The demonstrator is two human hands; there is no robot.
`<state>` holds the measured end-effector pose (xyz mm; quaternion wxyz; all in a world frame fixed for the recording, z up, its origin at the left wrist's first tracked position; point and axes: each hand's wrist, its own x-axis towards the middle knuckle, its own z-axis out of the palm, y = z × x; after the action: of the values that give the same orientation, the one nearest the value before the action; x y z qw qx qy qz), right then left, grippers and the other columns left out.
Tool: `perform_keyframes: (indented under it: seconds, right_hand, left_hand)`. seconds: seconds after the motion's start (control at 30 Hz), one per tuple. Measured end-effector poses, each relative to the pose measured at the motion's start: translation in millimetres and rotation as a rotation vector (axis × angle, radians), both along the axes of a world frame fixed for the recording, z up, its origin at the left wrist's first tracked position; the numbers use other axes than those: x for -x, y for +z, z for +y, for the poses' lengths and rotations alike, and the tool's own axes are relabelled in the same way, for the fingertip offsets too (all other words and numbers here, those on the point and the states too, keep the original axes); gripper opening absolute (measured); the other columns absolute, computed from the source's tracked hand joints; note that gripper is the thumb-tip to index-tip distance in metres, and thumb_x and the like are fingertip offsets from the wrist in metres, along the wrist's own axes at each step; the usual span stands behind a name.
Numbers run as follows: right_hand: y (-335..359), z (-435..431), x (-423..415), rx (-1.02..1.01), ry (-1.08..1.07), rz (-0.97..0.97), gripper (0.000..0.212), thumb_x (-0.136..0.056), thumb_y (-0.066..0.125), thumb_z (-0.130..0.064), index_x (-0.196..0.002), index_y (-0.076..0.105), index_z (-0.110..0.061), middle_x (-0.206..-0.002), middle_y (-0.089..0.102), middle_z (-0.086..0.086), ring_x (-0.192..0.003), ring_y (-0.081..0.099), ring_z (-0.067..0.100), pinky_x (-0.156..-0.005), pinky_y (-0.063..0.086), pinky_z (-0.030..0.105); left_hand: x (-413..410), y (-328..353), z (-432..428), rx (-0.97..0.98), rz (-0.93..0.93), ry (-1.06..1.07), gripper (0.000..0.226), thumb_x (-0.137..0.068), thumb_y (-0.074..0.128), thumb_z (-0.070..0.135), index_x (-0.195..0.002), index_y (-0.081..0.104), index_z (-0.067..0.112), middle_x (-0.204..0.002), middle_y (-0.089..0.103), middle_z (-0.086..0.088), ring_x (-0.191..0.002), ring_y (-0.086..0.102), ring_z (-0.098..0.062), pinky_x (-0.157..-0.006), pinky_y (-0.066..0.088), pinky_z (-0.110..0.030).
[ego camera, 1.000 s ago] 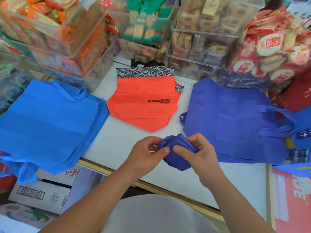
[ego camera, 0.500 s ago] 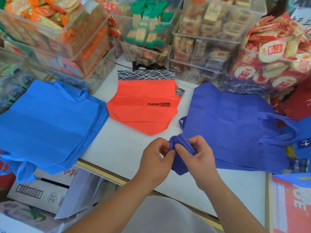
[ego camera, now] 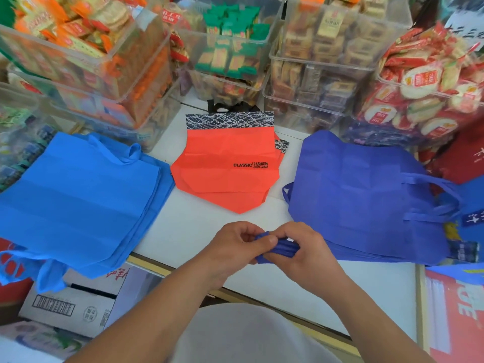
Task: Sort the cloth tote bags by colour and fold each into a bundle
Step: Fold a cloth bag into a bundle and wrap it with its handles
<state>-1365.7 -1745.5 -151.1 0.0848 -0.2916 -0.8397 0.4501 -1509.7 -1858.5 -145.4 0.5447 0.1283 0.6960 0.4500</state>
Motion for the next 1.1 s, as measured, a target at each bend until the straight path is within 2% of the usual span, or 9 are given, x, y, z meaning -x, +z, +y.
perform_keyframes:
  seconds: [0.1,0.27,0.47,0.6,0.7,0.87,0.93,1.03,1.1]
  right_hand:
    - [14,-5,7,0.076,-0.039,-0.011,0.031,-0.076,0.088,-0.02,-0.096,0.071,-0.035,-0.093,0.066,-0.018,-0.087,0.063,0.01,-0.069,0.049,0.016]
    - [29,-25,16,0.206,-0.073,-0.009,0.039,-0.079,0.081,-0.008,-0.106,0.068,-0.033,-0.093,0.07,-0.014,-0.079,0.067,0.011,-0.065,0.049,0.013]
    - [40,-46,34,0.35,-0.279,0.139,0.034,-0.076,0.083,0.002,-0.102,0.07,-0.016,-0.103,0.075,-0.016,-0.088,0.071,0.005,-0.07,0.053,0.014]
    - [34,-59,45,0.105,-0.311,0.147,0.03,-0.074,0.086,-0.004,-0.09,0.072,-0.025,-0.09,0.069,-0.007,-0.081,0.064,0.016,-0.066,0.048,0.016]
    - [28,-61,53,-0.01,-0.239,0.147,0.036,-0.075,0.086,-0.003,-0.087,0.072,-0.033,-0.089,0.062,-0.007,-0.084,0.062,0.015,-0.069,0.046,0.015]
    - [20,-62,60,-0.27,-0.033,0.062,0.026,-0.08,0.082,-0.012,-0.104,0.075,-0.019,-0.094,0.058,-0.007,-0.088,0.057,0.011,-0.075,0.046,0.017]
    - [19,-67,60,-0.284,-0.079,0.102,0.029,-0.077,0.086,-0.019,-0.104,0.075,-0.017,-0.097,0.06,-0.008,-0.089,0.059,0.01,-0.077,0.048,0.017]
    - [29,-74,59,-0.134,-0.292,0.147,0.035,-0.071,0.093,-0.022,-0.1,0.073,-0.021,-0.098,0.068,-0.013,-0.095,0.064,0.01,-0.08,0.045,0.01]
    - [37,-78,58,-0.063,-0.323,0.139,0.035,-0.073,0.09,-0.02,-0.101,0.07,-0.025,-0.1,0.069,-0.015,-0.098,0.064,0.008,-0.081,0.043,0.008]
  left_hand:
    - [15,7,-8,-0.042,-0.111,-0.028,0.026,-0.09,0.077,0.024,-0.109,0.07,0.008,-0.098,0.076,-0.008,-0.082,0.071,-0.013,-0.074,0.056,-0.025]
    - [30,12,-21,-0.109,-0.114,-0.018,0.015,-0.092,0.073,0.016,-0.103,0.068,0.007,-0.093,0.075,-0.009,-0.082,0.071,-0.015,-0.073,0.056,-0.026]
    - [55,16,-27,-0.202,-0.117,-0.062,0.007,-0.094,0.07,0.015,-0.098,0.069,0.009,-0.09,0.074,-0.011,-0.079,0.068,-0.016,-0.071,0.053,-0.026]
    - [71,17,-32,-0.198,-0.085,-0.106,0.009,-0.095,0.069,0.015,-0.102,0.07,0.01,-0.099,0.076,-0.014,-0.081,0.07,-0.014,-0.07,0.055,-0.025]
    - [79,17,-34,-0.145,-0.042,-0.122,0.017,-0.095,0.07,0.024,-0.105,0.072,0.01,-0.099,0.076,-0.011,-0.081,0.071,-0.014,-0.071,0.058,-0.026]
    - [89,13,-39,-0.081,-0.066,-0.189,0.021,-0.096,0.07,0.025,-0.107,0.071,0.007,-0.096,0.074,-0.013,-0.076,0.067,-0.014,-0.071,0.056,-0.028]
    - [93,12,-41,-0.096,-0.126,-0.195,0.02,-0.097,0.068,0.019,-0.11,0.07,0.005,-0.094,0.073,-0.009,-0.078,0.066,-0.014,-0.071,0.054,-0.028]
    - [96,11,-43,-0.132,-0.246,-0.121,0.021,-0.099,0.064,0.015,-0.114,0.068,0.001,-0.094,0.072,-0.01,-0.078,0.066,-0.019,-0.067,0.054,-0.026]
    - [95,10,-45,-0.153,-0.289,-0.08,0.02,-0.101,0.061,0.015,-0.113,0.068,0.0,-0.094,0.072,-0.011,-0.079,0.065,-0.02,-0.066,0.054,-0.025]
